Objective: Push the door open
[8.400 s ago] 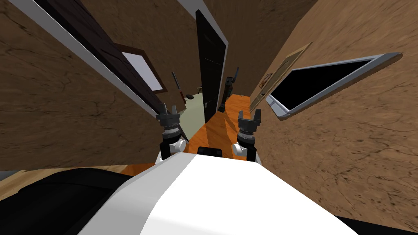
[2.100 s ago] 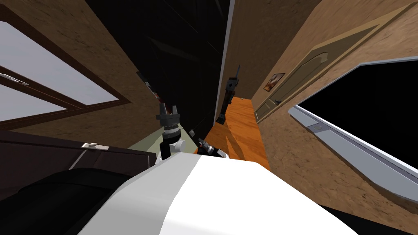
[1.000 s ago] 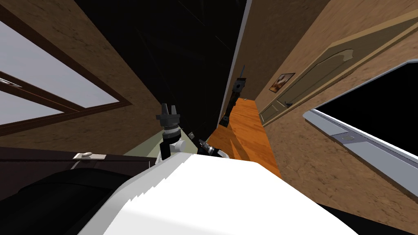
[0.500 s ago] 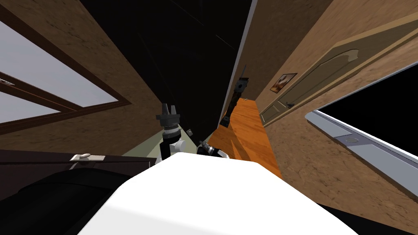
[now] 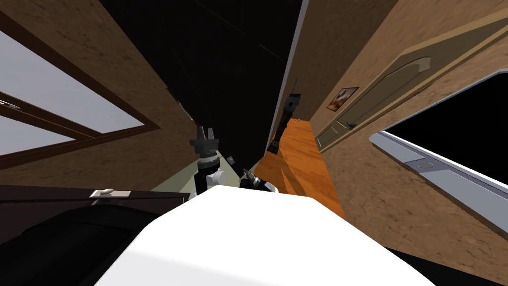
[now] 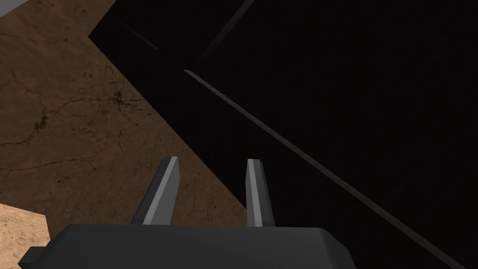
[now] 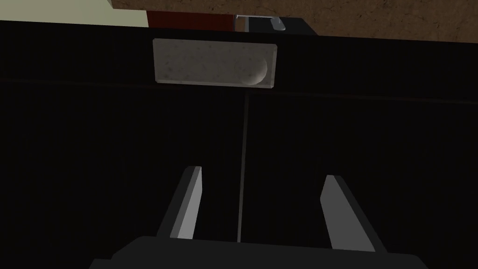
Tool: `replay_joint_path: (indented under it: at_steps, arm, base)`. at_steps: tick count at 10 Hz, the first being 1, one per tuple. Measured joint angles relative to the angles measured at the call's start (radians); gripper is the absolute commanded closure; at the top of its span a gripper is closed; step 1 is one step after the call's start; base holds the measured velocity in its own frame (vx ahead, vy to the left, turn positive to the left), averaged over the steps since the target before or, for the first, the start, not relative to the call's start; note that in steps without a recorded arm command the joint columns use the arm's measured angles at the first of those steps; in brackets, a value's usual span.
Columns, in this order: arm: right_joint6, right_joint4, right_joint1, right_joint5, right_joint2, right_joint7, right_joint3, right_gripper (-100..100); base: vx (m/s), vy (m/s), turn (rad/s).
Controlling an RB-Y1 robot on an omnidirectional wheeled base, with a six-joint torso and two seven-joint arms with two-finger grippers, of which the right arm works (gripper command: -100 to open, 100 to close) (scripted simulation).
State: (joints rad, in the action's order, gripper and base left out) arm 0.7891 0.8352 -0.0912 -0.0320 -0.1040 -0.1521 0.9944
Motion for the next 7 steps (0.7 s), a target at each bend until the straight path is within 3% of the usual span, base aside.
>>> replay_joint_path:
  at_steps: [1,3,4,5,7]
  arm:
    - [0.001,-0.019,-0.001,0.004,0.014,0.010,-0.025,-100]
    - [-0.017,-0.009,0.009,0.009,0.022,0.026,-0.065,-100]
    - [-0.014,-0.033,0.004,0.013,0.036,0.034,-0.089,-100]
    - [-0.025,-0.019,0.011,0.015,0.037,0.040,-0.108,-100]
    - [-0.027,-0.021,0.012,0.015,0.036,0.043,-0.112,-100]
  base:
    - [-0.085,0.171,-0.054]
    - [-0.108,0.174,-0.079]
    - [-0.082,0.144,-0.063]
    - [-0.039,0.065,-0.019]
    - [0.107,0.118,0.034]
